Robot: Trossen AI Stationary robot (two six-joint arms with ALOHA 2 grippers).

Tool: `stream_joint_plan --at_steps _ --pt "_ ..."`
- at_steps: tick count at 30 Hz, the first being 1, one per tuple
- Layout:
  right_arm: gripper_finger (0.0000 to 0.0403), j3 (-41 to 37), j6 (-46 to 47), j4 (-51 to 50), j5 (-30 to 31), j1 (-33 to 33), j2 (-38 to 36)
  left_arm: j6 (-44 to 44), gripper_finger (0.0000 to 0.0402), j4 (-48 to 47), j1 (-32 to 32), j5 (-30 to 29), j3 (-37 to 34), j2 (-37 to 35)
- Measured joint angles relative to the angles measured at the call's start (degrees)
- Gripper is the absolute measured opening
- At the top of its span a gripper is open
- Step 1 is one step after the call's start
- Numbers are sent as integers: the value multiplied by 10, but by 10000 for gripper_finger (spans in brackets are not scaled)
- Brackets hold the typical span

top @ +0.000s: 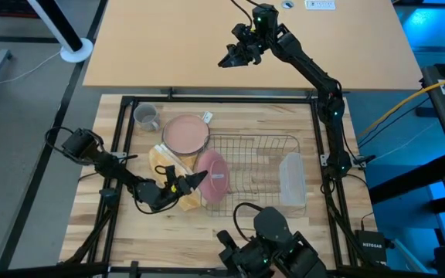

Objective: Sort dishes
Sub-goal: Put the pink plate in the dish rack

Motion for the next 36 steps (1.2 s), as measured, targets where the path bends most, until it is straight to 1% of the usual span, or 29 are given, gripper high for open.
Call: stream_joint_plan --at_steps 2,4,10,16,19,22,25,30,36 --pt "143 0 0 0 2 0 0 10 113 0 0 0 0 -2" --pt "143 0 0 0 2 0 0 40 114 -1 0 0 0 -7" --pt "143 0 0 -14 2 0 0 185 114 -1 1 -1 0 -10" --pt "143 0 -25 -54 4 0 0 269 114 -16 19 -1 0 -11" --pt "143 0 -42 -75 4 0 0 265 114 -66 28 0 0 -11" --pt "143 0 -57 -91 5 0 0 227 114 -128 34 8 0 -11" --pt "143 0 -66 -100 5 0 0 204 114 -165 36 18 0 -11" --pt "143 0 -71 -105 5 0 0 242 114 -180 32 22 0 -11" --pt "143 0 -71 -105 6 0 0 316 114 -186 9 22 0 -11"
